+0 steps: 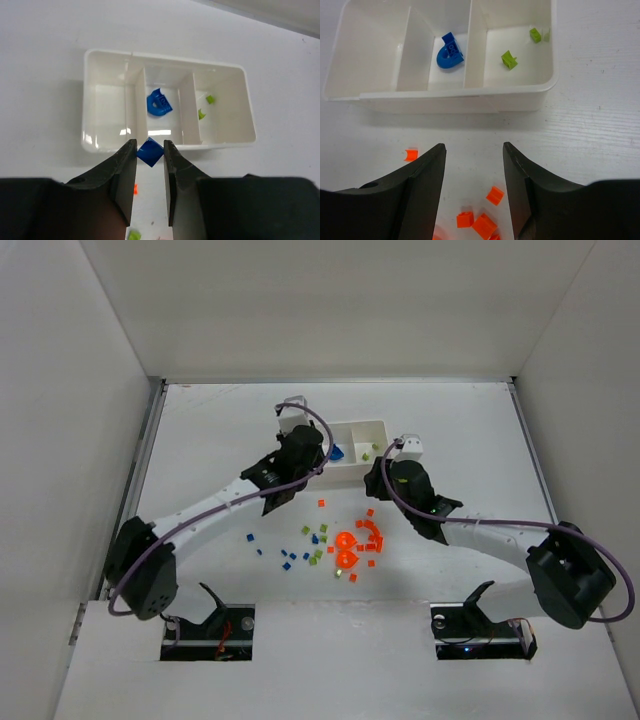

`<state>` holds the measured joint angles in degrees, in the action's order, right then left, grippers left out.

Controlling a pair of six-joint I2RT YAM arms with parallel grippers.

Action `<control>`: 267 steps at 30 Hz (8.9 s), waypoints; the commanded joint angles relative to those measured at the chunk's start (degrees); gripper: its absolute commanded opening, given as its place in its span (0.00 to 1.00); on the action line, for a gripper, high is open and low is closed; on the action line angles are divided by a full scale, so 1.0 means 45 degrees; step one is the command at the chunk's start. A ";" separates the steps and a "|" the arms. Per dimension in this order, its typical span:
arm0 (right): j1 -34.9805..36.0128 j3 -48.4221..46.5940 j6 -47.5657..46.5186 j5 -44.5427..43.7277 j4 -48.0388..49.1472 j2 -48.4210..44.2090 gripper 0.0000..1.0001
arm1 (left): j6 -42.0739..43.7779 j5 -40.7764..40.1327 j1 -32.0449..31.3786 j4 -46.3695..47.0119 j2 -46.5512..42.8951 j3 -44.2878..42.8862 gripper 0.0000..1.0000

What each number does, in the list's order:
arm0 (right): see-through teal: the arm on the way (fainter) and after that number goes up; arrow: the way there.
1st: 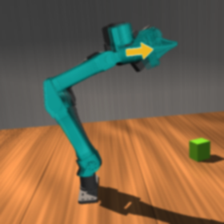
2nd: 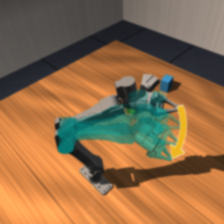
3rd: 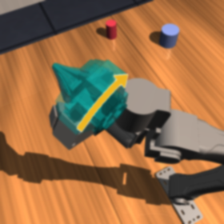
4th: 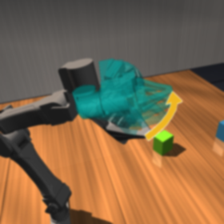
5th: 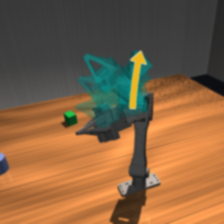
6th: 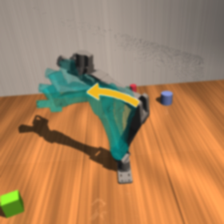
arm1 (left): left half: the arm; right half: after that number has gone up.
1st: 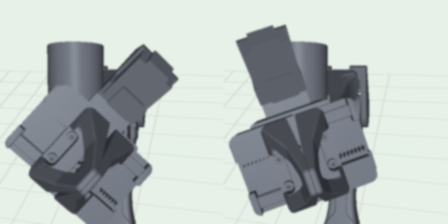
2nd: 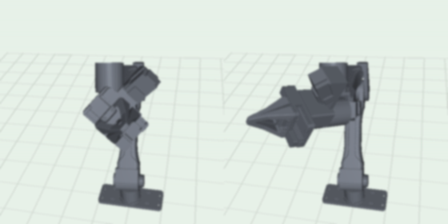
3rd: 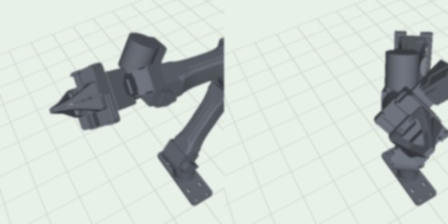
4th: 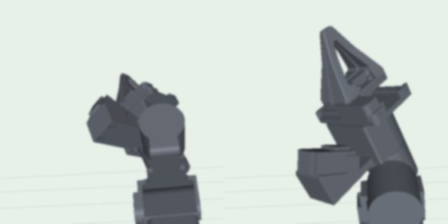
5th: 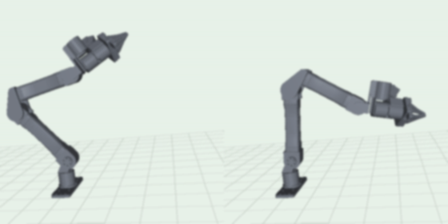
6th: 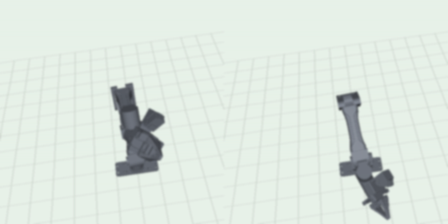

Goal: Sort the legos into containers by color

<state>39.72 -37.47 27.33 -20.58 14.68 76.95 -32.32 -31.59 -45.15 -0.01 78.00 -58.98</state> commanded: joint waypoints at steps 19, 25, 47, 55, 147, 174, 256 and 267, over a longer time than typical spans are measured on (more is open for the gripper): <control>-0.0264 0.0203 0.0313 0.0003 0.0664 -0.0381 0.55 | 0.0599 0.2861 0.1233 0.2053 0.5775 -0.4180 0.37; -0.0030 -0.0012 0.0040 0.0119 0.0684 -0.0088 0.44 | 0.0580 0.2705 0.1390 0.2482 0.4057 -0.2248 0.41; 0.3389 -0.2745 -0.1171 0.5020 0.0450 0.4285 0.56 | -0.1470 0.0575 0.0667 -0.0407 -0.5242 0.7188 0.36; 0.3837 -0.3741 -0.1347 0.5315 -0.0076 0.5613 0.53 | -0.2116 0.0790 0.0902 -0.2006 -0.6978 0.8399 0.36; 0.1863 0.1726 0.1211 -0.0797 -0.0898 -0.2763 0.50 | 0.0501 0.2624 0.1213 0.3029 0.4886 -0.2591 0.09; 0.5205 -0.1592 0.1017 -0.0350 -0.0682 0.2993 0.46 | -0.1681 0.0576 0.2073 0.0694 -0.3654 0.6069 0.40; -0.0890 -0.5307 -0.1269 -0.1579 -0.0898 0.2981 0.53 | -0.4381 -0.0127 0.1644 -0.2400 -0.3973 0.8712 0.30; -0.0049 -0.1522 -0.0469 -0.1677 -0.0860 -0.0064 0.53 | -0.4168 -0.0010 0.1118 -0.2361 -0.4305 0.7778 0.10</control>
<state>39.09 -48.99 23.40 -27.70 8.99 81.08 -51.53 -31.68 -38.92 -10.39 59.86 -20.40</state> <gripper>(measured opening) 0.529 0.164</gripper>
